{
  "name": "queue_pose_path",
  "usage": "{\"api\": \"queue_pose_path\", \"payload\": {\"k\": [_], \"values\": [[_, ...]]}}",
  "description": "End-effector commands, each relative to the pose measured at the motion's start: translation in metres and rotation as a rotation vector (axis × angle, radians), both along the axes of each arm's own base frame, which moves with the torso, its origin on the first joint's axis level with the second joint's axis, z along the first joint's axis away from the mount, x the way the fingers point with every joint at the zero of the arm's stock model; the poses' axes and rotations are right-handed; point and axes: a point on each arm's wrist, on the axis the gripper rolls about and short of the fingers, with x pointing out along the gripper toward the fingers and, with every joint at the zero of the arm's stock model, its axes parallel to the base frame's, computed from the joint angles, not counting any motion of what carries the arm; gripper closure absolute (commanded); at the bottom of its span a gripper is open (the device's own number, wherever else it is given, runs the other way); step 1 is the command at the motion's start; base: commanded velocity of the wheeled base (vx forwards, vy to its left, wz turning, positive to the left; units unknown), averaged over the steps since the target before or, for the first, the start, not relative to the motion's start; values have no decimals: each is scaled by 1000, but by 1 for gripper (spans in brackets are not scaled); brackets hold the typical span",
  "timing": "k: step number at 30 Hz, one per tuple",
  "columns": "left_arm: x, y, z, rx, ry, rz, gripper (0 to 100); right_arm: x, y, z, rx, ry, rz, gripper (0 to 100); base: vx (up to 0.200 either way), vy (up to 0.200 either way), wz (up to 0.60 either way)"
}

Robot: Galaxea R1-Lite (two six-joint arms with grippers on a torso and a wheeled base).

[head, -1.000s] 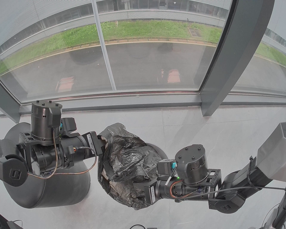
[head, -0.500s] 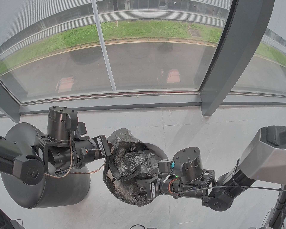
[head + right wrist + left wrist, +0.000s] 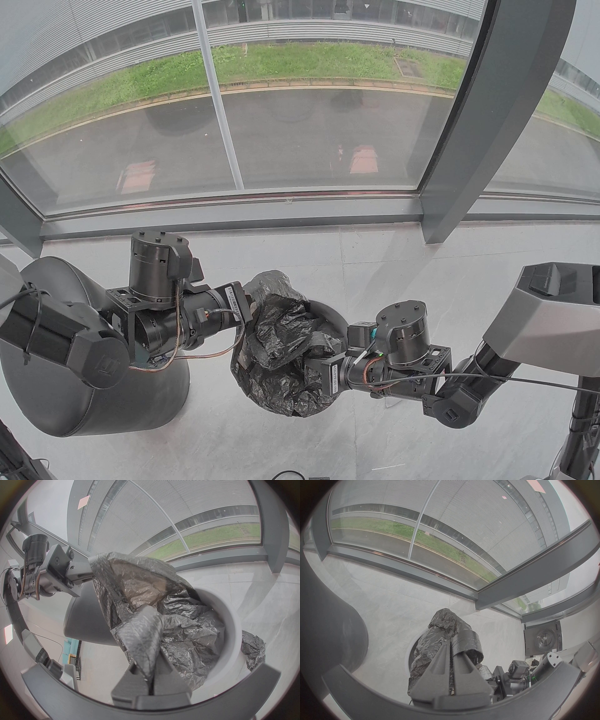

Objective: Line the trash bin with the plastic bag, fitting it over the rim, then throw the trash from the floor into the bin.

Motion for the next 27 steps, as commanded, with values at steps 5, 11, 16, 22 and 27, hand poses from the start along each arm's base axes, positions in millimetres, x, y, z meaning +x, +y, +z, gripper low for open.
{"api": "queue_pose_path", "payload": {"k": [5,11,16,22,27], "values": [[12,-7,-16,20,34,0,100,12,-4,-8,-13,-20,-17,100,0,0,0],[11,-7,-20,31,55,2,100,0,-11,-10,-26,-7,-10,100,0,0,0],[8,-4,-23,58,99,3,100,-13,-22,-10,-62,9,0,100,0,0,0],[9,-4,-32,74,129,9,100,-18,-28,-15,-89,26,1,100,0,0,0],[7,-3,-41,91,158,13,100,-20,-29,-19,-94,29,0,100,0,0,0]]}}
